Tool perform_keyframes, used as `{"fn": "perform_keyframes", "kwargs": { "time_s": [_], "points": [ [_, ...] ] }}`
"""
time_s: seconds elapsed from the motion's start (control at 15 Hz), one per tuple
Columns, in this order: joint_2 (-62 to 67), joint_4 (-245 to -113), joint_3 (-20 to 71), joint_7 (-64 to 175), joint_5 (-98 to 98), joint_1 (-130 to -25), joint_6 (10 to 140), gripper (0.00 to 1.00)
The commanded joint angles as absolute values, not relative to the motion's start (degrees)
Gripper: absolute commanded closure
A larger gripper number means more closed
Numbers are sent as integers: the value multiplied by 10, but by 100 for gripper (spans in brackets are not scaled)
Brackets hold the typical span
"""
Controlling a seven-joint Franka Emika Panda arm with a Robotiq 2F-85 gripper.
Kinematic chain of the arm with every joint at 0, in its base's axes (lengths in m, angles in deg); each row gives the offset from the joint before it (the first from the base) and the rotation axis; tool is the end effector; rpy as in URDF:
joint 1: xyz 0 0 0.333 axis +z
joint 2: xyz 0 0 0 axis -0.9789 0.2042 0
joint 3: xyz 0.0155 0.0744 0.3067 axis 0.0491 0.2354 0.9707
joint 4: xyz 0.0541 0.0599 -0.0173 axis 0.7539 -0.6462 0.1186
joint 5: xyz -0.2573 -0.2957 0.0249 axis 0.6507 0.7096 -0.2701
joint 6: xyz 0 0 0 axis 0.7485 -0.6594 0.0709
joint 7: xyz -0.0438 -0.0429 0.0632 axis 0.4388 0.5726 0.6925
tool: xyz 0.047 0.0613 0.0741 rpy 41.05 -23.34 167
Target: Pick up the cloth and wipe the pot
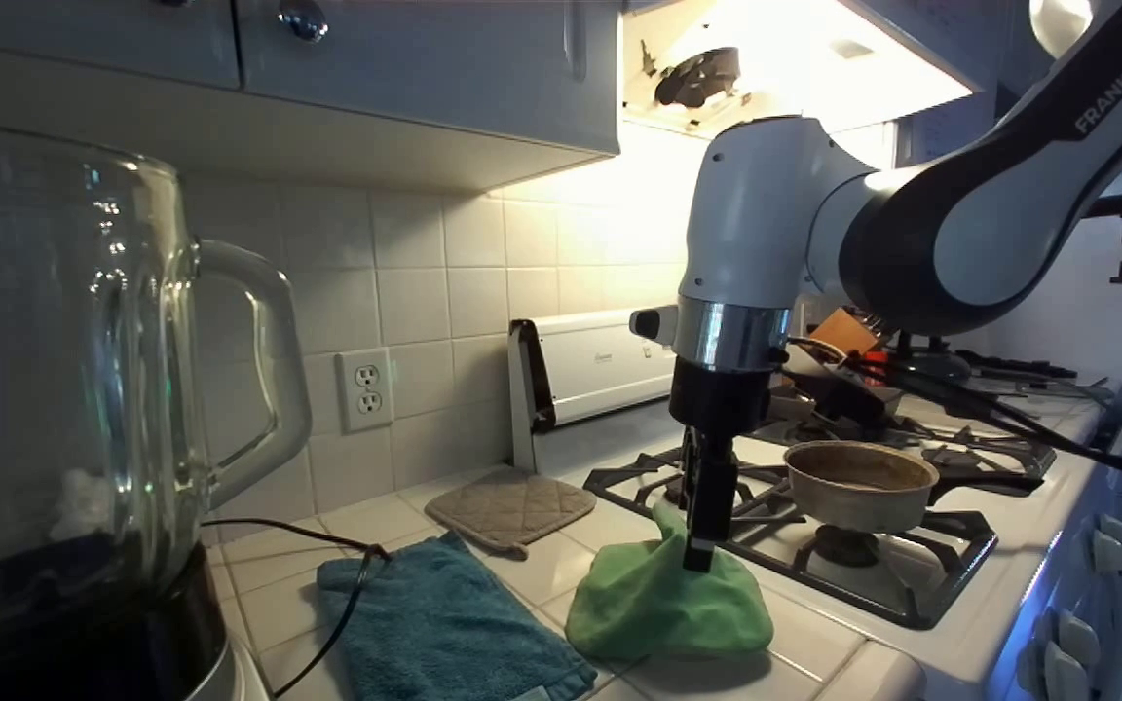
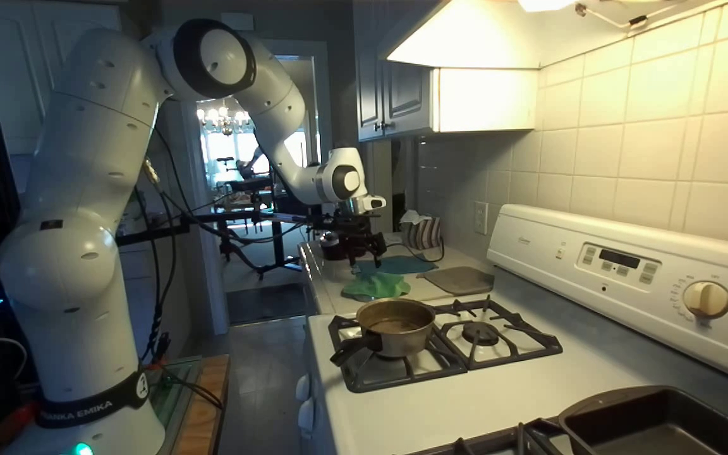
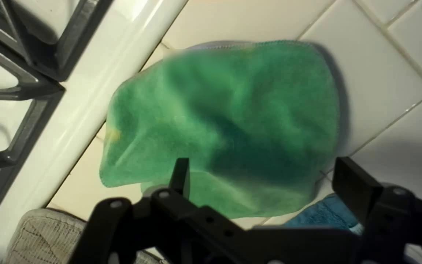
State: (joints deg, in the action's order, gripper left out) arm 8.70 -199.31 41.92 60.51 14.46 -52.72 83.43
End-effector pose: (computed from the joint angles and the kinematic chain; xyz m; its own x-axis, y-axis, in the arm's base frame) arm 0.4978 0.3814 0.2874 0.7487 0.6450 0.1531 0.6363 -0.7640 0.1070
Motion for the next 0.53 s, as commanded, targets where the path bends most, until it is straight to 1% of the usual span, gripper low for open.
{"fn": "perform_keyframes", "kwargs": {
  "time_s": [0.0, 0.2, 0.27, 0.33, 0.47],
  "points": [
    [112, -1959, 388, 641, 207, -500, 839, 0],
    [123, -1940, 380, 646, 220, -496, 831, 0],
    [126, -1936, 379, 643, 220, -496, 829, 5],
    [130, -1932, 378, 640, 220, -496, 827, 26],
    [135, -1927, 376, 639, 219, -495, 825, 31]
  ]
}}
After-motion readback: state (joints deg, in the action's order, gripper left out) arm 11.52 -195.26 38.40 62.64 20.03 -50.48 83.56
